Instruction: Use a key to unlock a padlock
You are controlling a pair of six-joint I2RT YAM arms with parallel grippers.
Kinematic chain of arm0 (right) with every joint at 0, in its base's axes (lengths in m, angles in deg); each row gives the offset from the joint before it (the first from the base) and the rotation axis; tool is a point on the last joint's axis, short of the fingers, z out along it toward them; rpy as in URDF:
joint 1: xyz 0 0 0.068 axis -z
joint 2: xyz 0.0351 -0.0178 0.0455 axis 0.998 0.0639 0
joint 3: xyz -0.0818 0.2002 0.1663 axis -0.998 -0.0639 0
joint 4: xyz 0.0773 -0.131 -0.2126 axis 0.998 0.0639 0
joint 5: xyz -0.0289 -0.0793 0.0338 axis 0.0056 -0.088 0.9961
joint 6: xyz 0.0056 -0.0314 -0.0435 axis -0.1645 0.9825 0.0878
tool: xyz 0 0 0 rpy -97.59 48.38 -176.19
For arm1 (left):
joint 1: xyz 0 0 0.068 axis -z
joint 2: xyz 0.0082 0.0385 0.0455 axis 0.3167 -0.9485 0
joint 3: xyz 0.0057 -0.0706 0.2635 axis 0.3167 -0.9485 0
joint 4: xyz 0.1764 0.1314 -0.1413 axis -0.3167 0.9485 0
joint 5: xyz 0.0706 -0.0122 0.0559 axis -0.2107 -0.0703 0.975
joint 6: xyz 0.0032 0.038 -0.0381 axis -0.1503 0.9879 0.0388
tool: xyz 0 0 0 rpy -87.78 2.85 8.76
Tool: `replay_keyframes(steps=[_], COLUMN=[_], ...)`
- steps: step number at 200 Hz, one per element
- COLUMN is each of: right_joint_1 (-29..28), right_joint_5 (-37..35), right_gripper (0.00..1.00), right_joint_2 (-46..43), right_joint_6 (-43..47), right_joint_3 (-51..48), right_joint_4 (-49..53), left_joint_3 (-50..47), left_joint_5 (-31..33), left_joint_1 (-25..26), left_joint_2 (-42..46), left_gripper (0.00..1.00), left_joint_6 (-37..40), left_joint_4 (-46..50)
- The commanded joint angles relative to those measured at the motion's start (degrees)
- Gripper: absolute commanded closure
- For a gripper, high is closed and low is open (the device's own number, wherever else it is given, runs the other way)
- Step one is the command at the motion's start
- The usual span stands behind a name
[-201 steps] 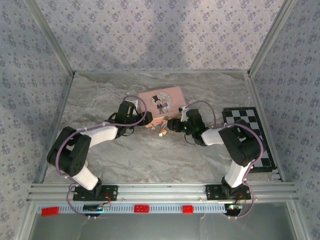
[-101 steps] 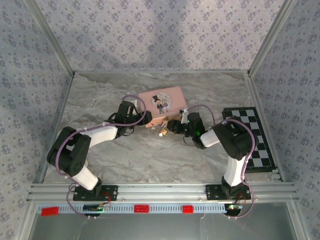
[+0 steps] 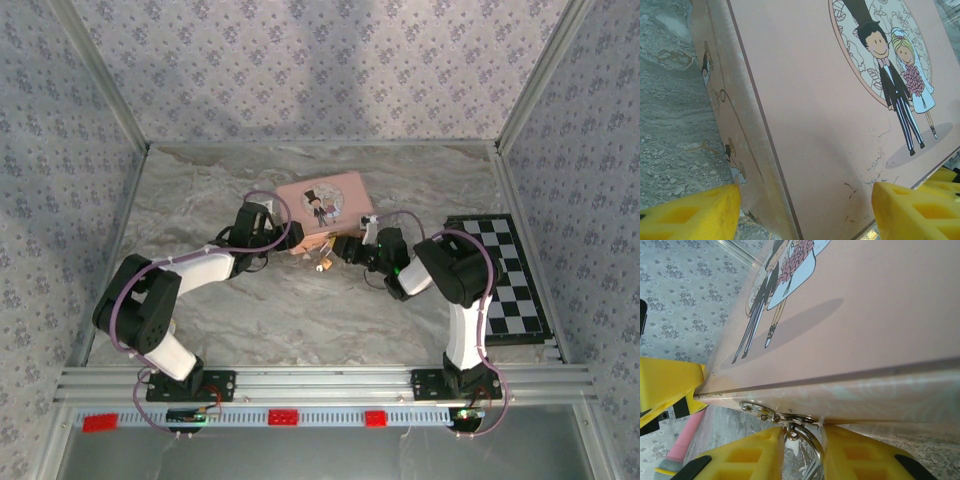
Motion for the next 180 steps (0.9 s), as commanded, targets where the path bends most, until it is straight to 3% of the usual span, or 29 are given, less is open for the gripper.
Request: replay_keyframes(steps=[1,26,94,180], right_joint_1=[-0.06,-0.17,-0.30,-0.36], right_joint_5=[0.50,0.19,2.30,1.83], right_gripper=[0.79,0.83,0.80,0.94], right_joint_2=[2.02,1.66,1.40,1.10], right_joint_6=[-2.92,-3.19,-2.50,-2.47], right_joint_3=[-0.29,-1.19,-2.69,-2.35], right_joint_4=[2.07,1.45,-1.34,-0.57], left_joint_3=[-0.11,-0.13,-0.04,-0.04], left_joint_5=[0.31,0.56,1.22,1.47], left_joint_1=[0.39,0.38,0.26,0.21], left_joint_2=[1.58,1.76,2.21,2.47], left_gripper=[0.30,0.30,0.30,0.30], left_joint_6=[-0.76,-0.78,-0.64,-0.47], left_joint_4=[-1.60,-1.42,-0.55,0.14])
